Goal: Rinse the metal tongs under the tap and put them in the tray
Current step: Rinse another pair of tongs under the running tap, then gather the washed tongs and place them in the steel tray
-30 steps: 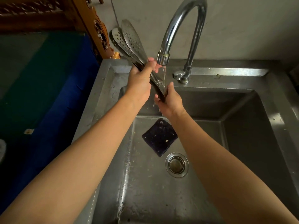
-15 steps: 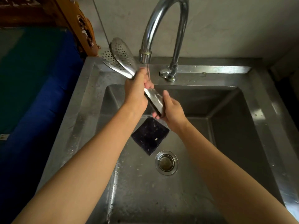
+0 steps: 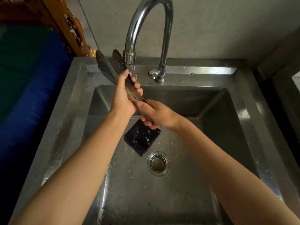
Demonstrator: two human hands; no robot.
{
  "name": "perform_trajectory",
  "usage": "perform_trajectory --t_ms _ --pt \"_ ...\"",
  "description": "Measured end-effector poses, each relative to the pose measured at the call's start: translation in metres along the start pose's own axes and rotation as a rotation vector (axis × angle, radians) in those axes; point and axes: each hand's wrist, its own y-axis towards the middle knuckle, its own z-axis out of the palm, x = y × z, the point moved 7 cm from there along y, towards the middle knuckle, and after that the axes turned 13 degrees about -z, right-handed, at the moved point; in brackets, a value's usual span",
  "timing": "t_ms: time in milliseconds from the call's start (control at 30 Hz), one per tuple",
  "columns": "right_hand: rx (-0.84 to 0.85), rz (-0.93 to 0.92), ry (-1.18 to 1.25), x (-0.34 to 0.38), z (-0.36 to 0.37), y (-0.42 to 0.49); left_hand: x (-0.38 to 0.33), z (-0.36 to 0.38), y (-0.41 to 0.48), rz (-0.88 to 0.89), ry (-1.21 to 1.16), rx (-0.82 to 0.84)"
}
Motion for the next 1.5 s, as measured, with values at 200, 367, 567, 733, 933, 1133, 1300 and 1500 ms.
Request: perform_trajectory --t_ms 200,367,567,733,933,1133,1300,1500 --pt "-0.265 -0.032 -1.109 0.005 -0.018 -0.004 0.024 -0.01 -0.002 -0.084 0.129 -0.271" --pt "-0.336 -0.069 -1.378 0.001 0.001 -0.018 0.034 -0.009 0.002 -0.097 0.066 -0.211" --pt "-0.213 -0.18 -0.76 0.002 -0.004 -0.029 0.032 -0.012 0.004 -0.079 0.008 -0.041" --pt "-0.335 -0.051 -0.424 -0.007 -0.04 -0.026 0.023 -0.004 0.007 -0.081 0.129 -0.016" --pt "-0.579 0.052 -0.317 0.004 -0.079 0.02 0.025 0.013 0.011 -0.134 0.296 -0.05" --pt "-0.561 0.161 -0.096 -0.001 -0.078 0.053 0.02 0.014 0.017 -0.15 0.272 -0.015" --pt "-0.519 0.239 0.158 -0.019 -0.077 0.052 0.024 0.001 0.016 -0.167 0.286 -0.014" --pt "-0.505 0.248 0.13 -0.029 -0.077 0.051 0.065 -0.039 -0.001 -0.237 0.371 -0.049"
